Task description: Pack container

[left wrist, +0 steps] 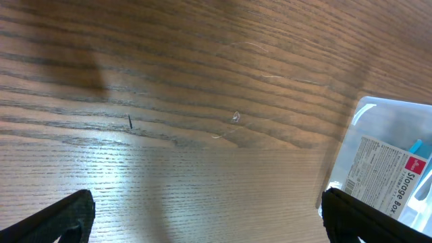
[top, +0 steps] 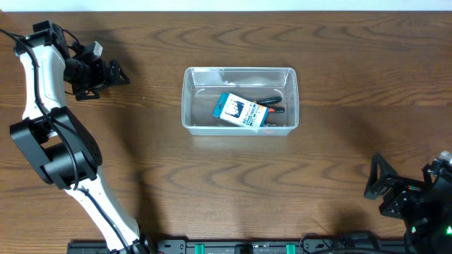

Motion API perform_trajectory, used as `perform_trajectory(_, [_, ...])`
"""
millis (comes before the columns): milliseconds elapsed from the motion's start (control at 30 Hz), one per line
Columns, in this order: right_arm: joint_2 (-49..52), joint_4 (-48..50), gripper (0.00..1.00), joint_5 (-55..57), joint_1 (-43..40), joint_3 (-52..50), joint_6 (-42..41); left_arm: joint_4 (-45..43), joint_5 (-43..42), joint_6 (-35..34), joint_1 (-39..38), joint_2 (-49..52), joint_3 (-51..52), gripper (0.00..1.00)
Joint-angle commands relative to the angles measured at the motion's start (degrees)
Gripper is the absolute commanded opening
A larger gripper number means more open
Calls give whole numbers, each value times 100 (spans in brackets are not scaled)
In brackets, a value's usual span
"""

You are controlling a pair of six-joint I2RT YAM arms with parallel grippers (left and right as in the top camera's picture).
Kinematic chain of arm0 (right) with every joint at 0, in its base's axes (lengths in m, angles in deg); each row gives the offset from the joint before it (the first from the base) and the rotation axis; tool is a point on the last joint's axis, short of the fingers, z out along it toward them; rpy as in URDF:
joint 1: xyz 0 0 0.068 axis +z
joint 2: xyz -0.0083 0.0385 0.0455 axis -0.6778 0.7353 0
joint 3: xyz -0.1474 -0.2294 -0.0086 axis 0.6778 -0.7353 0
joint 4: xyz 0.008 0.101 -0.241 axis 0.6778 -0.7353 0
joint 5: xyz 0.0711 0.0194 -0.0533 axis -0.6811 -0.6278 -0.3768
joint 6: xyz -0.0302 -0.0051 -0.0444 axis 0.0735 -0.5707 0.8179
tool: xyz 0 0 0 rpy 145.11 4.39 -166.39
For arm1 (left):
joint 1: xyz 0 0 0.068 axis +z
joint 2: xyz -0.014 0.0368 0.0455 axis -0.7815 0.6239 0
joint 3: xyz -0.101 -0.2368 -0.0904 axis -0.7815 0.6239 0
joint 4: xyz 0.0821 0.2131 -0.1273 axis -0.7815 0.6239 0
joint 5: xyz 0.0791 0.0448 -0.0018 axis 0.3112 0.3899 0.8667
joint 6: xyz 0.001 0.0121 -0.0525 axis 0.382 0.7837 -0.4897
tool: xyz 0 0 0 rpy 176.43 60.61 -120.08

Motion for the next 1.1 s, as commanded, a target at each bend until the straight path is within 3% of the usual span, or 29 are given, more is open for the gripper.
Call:
perform_trajectory(0, [-20,-203,99,-52,-46,-44,-103,13,26,7,11,-170,-116,98])
perform_trajectory(333, [-20,-597,99,-195,-46,-44,-101,13,26,4,11,-170,-116,98])
perform_trajectory(1067, [-20,-332,99,-254,-48,-46,-205,15,26,7,11,-170,-116,98])
